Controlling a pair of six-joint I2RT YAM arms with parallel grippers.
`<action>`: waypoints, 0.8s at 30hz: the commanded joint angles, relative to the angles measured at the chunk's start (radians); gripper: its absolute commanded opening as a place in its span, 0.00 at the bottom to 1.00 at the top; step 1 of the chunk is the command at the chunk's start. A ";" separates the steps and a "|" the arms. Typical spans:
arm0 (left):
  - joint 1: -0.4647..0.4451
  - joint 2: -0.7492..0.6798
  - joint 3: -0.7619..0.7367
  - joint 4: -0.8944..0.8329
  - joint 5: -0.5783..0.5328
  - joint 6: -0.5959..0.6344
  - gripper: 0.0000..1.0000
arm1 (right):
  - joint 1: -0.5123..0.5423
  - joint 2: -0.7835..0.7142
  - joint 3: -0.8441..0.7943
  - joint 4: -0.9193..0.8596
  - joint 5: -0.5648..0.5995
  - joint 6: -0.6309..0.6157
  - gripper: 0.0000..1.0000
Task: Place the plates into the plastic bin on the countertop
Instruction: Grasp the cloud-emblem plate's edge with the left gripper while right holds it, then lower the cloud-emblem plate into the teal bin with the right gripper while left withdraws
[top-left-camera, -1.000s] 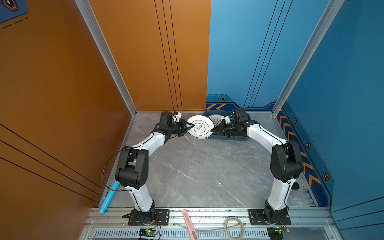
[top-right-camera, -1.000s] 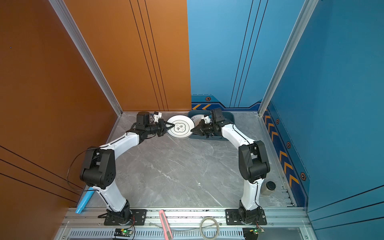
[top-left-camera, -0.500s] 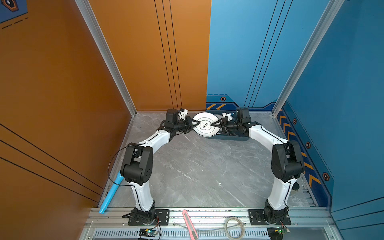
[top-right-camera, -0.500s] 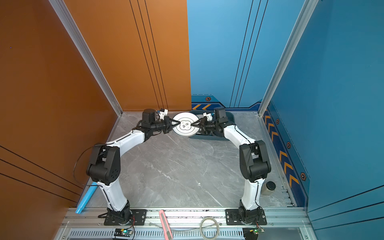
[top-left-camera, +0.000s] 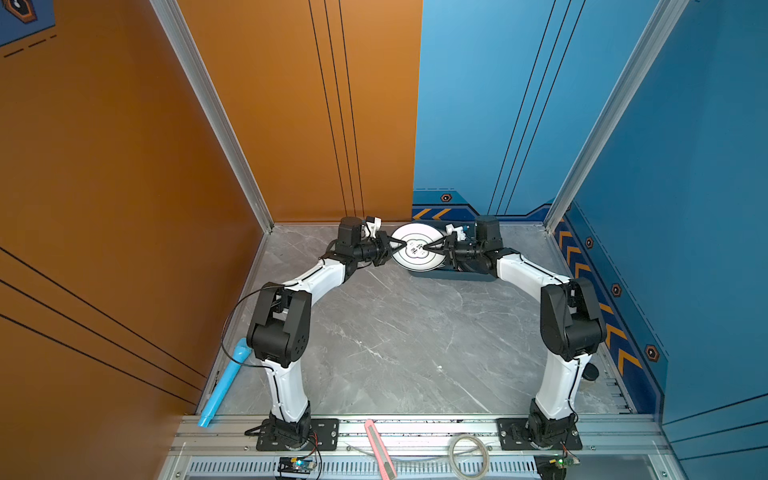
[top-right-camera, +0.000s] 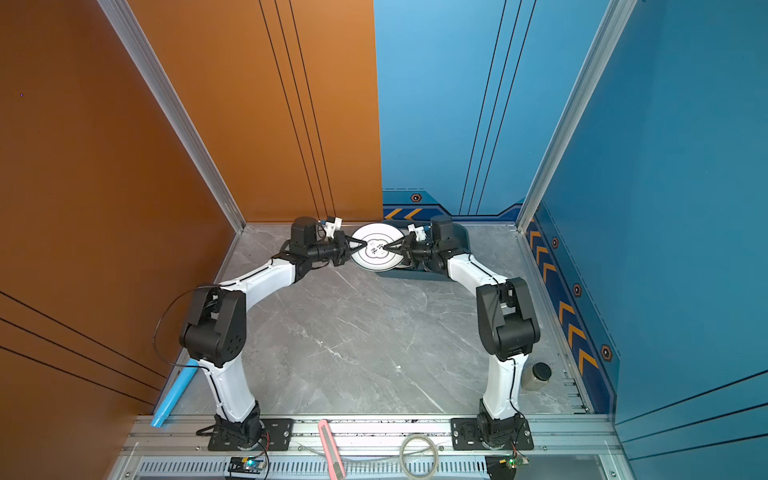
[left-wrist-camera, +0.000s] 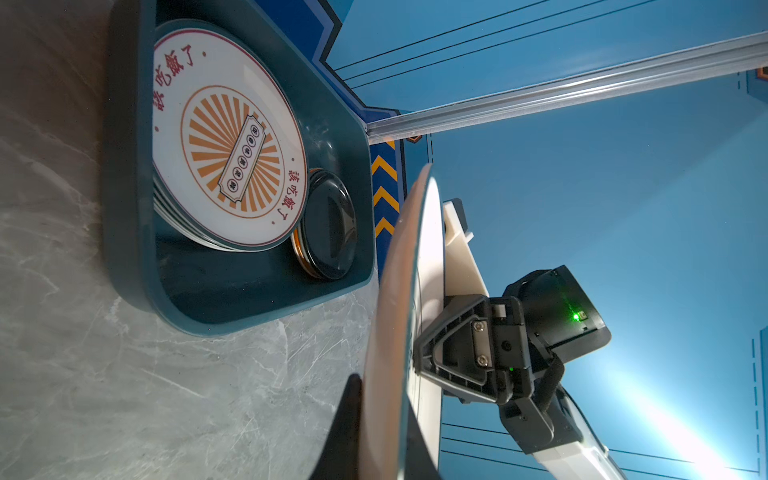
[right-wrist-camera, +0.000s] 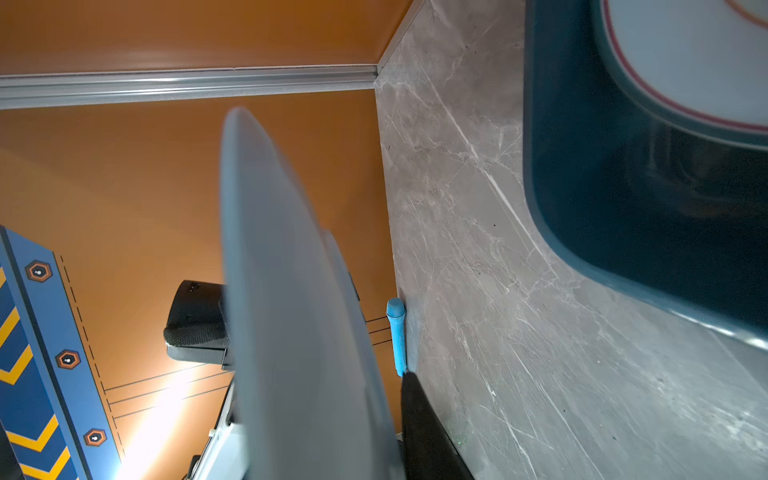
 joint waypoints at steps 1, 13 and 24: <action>-0.062 0.018 0.021 -0.012 0.066 0.054 0.12 | 0.011 0.006 0.009 0.117 -0.006 0.065 0.13; -0.041 -0.013 0.050 -0.135 0.049 0.129 0.78 | -0.045 -0.009 0.005 0.021 0.061 0.013 0.00; -0.010 -0.080 0.120 -0.568 -0.065 0.411 0.98 | -0.120 0.024 0.195 -0.568 0.269 -0.342 0.00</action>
